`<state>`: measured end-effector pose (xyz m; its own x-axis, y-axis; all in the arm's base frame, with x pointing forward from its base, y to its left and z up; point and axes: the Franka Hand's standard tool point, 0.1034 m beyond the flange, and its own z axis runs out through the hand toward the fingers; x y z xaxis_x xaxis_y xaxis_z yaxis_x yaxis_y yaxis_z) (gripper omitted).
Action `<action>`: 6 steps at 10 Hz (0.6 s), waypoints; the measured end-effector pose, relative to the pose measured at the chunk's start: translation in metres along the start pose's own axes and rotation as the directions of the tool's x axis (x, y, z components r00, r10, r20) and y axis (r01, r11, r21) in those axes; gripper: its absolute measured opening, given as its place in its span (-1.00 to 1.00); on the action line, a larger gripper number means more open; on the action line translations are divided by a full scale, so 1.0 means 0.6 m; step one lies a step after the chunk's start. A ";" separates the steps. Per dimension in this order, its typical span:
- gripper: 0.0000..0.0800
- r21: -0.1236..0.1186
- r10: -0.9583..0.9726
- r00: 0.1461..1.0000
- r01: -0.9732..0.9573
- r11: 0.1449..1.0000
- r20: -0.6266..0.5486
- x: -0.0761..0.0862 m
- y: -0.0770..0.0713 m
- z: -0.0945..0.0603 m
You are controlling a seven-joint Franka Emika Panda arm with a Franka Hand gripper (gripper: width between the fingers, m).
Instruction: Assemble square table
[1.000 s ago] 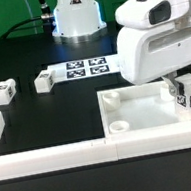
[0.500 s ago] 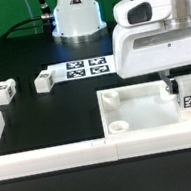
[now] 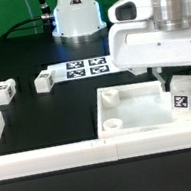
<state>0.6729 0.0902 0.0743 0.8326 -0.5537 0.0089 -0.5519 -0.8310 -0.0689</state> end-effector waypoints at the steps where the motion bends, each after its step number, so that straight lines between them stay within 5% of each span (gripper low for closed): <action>1: -0.27 -0.006 0.060 0.998 -0.060 0.998 -0.002 0.002 0.004 0.000; 5: -0.20 -0.017 0.118 0.993 -0.118 0.993 -0.004 0.007 0.013 0.000; 6: 0.14 -0.017 0.118 0.993 -0.118 0.993 -0.004 0.007 0.014 0.000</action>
Offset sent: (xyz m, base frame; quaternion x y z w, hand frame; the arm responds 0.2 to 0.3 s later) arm 0.0000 0.0000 0.0000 0.0000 0.0000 0.0650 0.9979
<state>0.6719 0.0811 0.0736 0.7615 -0.6482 0.0047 -0.6471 -0.7606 -0.0523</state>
